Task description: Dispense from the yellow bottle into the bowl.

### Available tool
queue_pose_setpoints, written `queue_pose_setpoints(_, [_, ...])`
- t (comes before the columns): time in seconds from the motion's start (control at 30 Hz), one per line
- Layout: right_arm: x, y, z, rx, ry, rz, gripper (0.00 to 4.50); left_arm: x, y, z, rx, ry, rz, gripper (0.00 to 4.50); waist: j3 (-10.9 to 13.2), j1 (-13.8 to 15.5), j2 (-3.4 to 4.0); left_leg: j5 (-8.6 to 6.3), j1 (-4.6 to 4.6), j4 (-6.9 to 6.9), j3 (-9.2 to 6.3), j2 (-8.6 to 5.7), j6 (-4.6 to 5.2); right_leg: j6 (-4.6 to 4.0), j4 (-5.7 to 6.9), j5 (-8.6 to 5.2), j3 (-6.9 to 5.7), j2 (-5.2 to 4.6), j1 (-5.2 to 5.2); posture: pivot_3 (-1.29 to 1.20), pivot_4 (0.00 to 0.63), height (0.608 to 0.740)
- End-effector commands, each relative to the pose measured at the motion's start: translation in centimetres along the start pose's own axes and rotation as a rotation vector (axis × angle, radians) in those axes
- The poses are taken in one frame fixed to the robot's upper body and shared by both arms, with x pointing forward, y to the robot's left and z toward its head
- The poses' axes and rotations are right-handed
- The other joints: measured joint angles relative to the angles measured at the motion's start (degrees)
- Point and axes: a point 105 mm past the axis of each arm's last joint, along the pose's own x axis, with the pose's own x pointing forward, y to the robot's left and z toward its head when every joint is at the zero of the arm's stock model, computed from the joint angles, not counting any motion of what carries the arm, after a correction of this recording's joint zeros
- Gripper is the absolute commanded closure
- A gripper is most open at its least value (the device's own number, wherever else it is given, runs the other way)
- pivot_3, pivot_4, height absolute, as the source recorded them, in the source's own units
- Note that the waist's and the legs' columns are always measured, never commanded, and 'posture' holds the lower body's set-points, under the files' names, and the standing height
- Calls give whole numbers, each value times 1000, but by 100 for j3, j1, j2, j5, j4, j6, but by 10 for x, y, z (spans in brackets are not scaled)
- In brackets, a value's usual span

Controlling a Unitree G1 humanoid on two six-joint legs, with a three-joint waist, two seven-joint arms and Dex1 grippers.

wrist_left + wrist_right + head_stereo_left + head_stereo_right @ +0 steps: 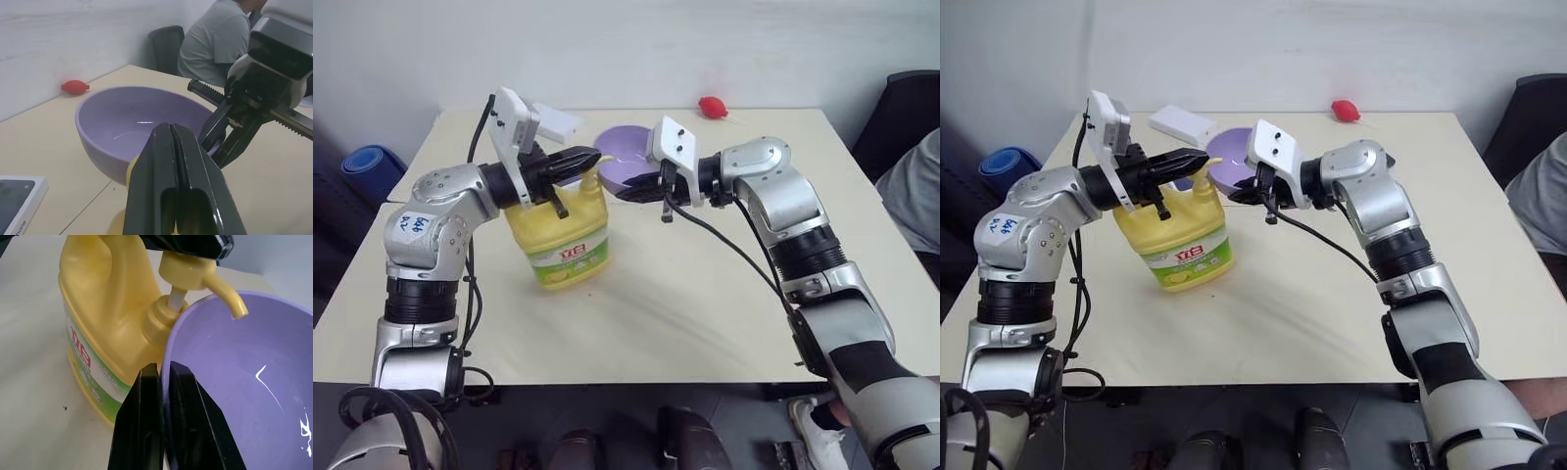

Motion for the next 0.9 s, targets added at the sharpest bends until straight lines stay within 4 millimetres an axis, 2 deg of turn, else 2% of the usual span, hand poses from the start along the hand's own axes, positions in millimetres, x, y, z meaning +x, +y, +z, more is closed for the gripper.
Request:
queue_pose_setpoints(0.03, [-3, 0, 18, -41, -60, -1, 4500, -3, 2, -68, -174, 216, 27, 4483, -1, 18, 1, 0, 0, 0, -2, -1, 0, 0, 1, 0, 9, -1, 0, 0, 150, 740])
queue_pose_setpoints(0.57, [-2, 4, 6, -13, -39, 8, 4500, 1, -5, -81, -231, 240, 13, 4483, -33, 26, 2, 0, -1, 2, -9, -5, 0, 0, 0, 0, 30, -5, 3, 0, 150, 740])
queue_pose_setpoints(0.83, [-1, 3, -3, -2, -19, -4, 4500, 0, -16, -99, -302, 347, -20, 4483, -93, 25, 27, 0, 4, -2, -13, -5, 0, 0, -6, 0, 29, -5, 10, 0, 150, 740])
queue_pose_setpoints(0.9, [-1, 3, -3, 0, -18, -6, 4500, 0, -18, -103, -319, 365, -25, 4483, -93, 21, 45, 0, 36, -14, -23, -9, 0, 0, -19, 0, 21, -5, 47, 0, 150, 740])
